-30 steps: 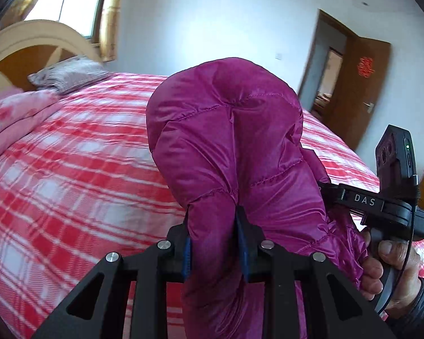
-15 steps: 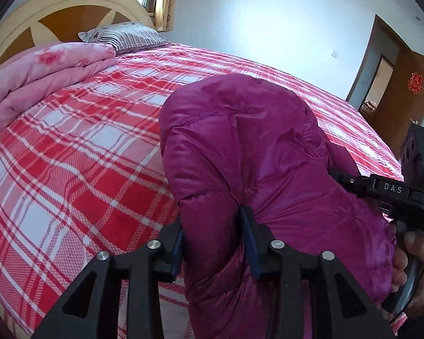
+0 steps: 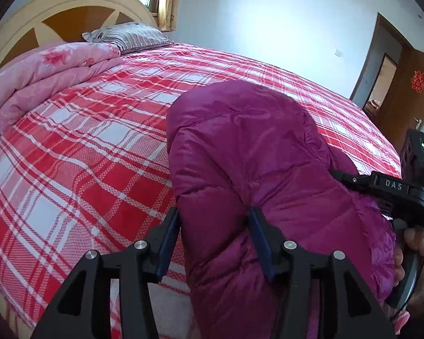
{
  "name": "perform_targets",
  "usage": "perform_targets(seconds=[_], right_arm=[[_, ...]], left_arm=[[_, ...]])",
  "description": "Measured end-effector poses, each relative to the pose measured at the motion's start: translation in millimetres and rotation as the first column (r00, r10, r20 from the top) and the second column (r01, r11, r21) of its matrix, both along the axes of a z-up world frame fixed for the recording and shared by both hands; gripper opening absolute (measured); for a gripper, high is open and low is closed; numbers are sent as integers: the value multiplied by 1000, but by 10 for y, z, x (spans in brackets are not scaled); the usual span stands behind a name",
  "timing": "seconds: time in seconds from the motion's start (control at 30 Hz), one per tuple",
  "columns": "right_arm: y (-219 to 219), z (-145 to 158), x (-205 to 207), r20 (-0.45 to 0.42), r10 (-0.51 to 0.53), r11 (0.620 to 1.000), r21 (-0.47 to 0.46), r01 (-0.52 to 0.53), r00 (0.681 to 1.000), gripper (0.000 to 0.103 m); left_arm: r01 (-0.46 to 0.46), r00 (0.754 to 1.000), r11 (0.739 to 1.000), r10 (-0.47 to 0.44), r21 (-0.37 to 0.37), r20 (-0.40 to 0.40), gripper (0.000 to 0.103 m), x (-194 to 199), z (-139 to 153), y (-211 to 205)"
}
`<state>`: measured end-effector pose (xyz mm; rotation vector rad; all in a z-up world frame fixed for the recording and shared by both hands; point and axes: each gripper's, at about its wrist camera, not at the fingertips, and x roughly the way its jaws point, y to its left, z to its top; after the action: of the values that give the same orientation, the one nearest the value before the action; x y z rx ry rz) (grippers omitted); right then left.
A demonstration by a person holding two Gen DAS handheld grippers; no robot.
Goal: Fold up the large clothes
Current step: 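Lower the bundle onto the bed and open both tools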
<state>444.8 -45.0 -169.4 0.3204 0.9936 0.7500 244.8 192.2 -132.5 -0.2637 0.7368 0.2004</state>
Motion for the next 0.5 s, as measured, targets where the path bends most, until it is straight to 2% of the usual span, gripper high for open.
perform_targets(seconds=[0.1, 0.13, 0.2, 0.27, 0.37, 0.5], right_arm=[[-78, 74, -52, 3, -24, 1000, -9, 24, 1000, 51], [-105, 117, -81, 15, -35, 999, -20, 35, 999, 55], [-168, 254, -195, 58, -60, 997, -52, 63, 997, 63], [-235, 388, -317, 98, -77, 995, -59, 83, 992, 72], [-328, 639, -580, 169, -111, 991, -60, 123, 979, 80], [-406, 942, -954, 265, -136, 986, -59, 157, 955, 84]], left_arm=[[20, 1000, 999, -21, 26, 13, 54, -82, 112, -46], [31, 999, 999, -32, 34, 23, 57, -125, 170, -73], [41, 997, 997, -45, 62, 57, 64, -262, 324, -141], [39, 995, 996, -45, 79, 84, 79, -374, 439, -180], [39, 988, 995, -52, 90, 143, 80, -561, 659, -228], [46, 976, 995, -63, 84, 208, 81, -729, 949, -265]])
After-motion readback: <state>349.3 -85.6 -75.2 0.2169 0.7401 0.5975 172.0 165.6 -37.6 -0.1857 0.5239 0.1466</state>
